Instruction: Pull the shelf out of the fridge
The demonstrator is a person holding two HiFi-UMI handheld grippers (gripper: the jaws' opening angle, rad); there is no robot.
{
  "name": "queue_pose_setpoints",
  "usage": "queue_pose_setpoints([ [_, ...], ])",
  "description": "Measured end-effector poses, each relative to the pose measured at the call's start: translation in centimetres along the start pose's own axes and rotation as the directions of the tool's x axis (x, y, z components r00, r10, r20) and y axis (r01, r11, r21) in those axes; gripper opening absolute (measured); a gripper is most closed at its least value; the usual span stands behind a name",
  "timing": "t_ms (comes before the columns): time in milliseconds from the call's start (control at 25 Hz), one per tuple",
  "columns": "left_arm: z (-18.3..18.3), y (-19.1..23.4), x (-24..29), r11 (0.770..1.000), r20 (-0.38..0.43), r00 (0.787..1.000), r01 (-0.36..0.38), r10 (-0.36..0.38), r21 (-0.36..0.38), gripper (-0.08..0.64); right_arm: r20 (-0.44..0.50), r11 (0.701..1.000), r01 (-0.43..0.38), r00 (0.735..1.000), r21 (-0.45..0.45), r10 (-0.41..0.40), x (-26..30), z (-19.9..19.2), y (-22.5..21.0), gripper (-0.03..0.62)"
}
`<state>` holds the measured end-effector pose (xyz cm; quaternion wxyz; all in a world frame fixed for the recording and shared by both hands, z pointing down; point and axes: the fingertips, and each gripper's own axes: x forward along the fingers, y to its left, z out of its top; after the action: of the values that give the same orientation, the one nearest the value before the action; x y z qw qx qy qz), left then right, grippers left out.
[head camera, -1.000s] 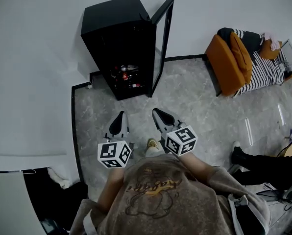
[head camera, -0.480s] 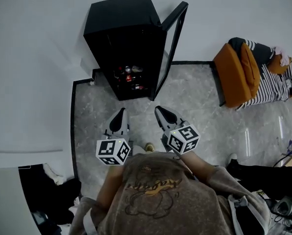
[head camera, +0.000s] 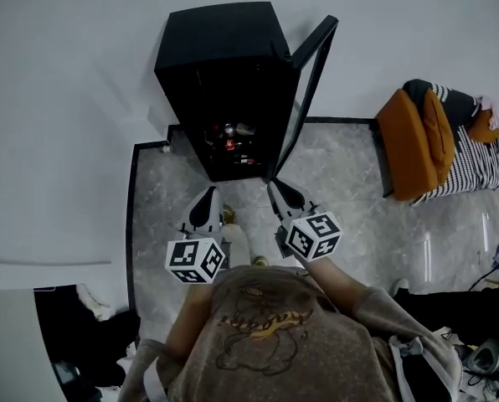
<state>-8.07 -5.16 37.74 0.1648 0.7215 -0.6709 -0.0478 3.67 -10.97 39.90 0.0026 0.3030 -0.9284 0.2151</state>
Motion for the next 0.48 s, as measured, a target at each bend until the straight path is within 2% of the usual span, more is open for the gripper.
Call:
queue_pose_setpoints([
  [320, 1.8, 3.1, 3.3, 1.000, 0.032, 0.999, 0.010, -0.010, 0.017, 0.006, 0.041, 0.999, 0.033, 0.999, -0.025, -0.032, 3.9, 1.1, -1.2, 0.023],
  [480, 2.3, 4.4, 5.2, 0.998, 0.044, 0.998, 0.050, -0.048, -0.030, 0.006, 0.050, 0.998, 0.055, 0.997, 0.014, -0.056, 6.3, 1.3, -2.3, 0.023],
])
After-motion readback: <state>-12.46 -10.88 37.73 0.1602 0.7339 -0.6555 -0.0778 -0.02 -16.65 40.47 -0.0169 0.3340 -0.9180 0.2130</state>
